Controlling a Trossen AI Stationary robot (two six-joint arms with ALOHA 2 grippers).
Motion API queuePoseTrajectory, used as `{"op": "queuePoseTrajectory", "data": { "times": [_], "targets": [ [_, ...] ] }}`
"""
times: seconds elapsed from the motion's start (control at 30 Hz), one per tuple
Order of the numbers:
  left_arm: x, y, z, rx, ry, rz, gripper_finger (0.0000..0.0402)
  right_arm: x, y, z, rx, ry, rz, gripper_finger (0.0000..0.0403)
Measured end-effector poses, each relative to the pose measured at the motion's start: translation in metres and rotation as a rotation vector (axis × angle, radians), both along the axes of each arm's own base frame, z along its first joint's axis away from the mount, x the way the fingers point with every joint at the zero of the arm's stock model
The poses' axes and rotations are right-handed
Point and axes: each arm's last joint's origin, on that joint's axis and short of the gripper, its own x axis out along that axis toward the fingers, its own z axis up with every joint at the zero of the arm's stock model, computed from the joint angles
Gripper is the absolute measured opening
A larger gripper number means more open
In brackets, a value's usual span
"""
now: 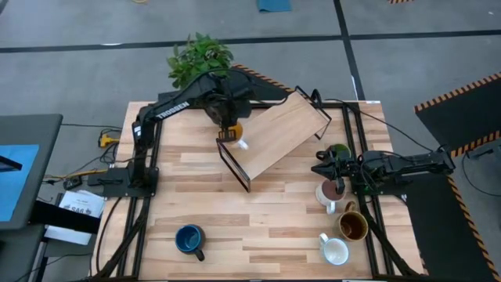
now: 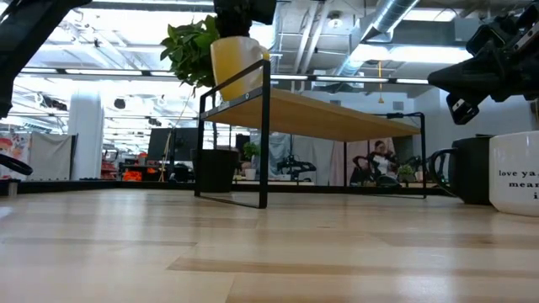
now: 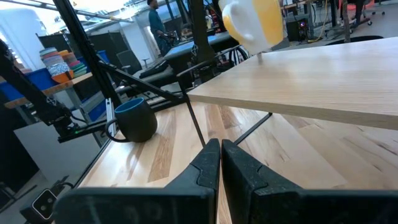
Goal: Place coffee mugs
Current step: Put the yellow mug on the shelf, then put the pink mug on the shelf
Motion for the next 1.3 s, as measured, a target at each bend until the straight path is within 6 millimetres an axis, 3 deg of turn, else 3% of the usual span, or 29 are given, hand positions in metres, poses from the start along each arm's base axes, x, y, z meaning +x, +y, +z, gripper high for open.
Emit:
{"op": "queuePoseTrajectory", "data": {
  "times": [0.33, 0.6, 1.0, 1.17, 1.3],
  "targets": [
    [0.003, 0.001, -0.016, -0.036, 0.047, 0.015, 0.0006, 0.000, 0.000, 0.000, 0.000, 0.000, 0.000, 0.0044],
    [0.005, 0.001, -0.020, -0.036, 0.043, 0.015, 0.0033, 0.000, 0.000, 0.000, 0.000, 0.000, 0.000, 0.0044],
    [0.011, 0.004, -0.018, -0.003, -0.014, 0.022, 0.0136, 0.000, 0.000, 0.000, 0.000, 0.000, 0.000, 0.0044],
    [0.004, 0.001, 0.002, 0.012, -0.060, 0.023, 0.0171, 0.000, 0.000, 0.000, 0.000, 0.000, 0.000, 0.0044],
    [-0.010, -0.004, 0.022, 0.021, -0.135, 0.034, 0.0175, 0.000, 0.000, 0.000, 0.000, 0.000, 0.000, 0.0044]
  ]
}}
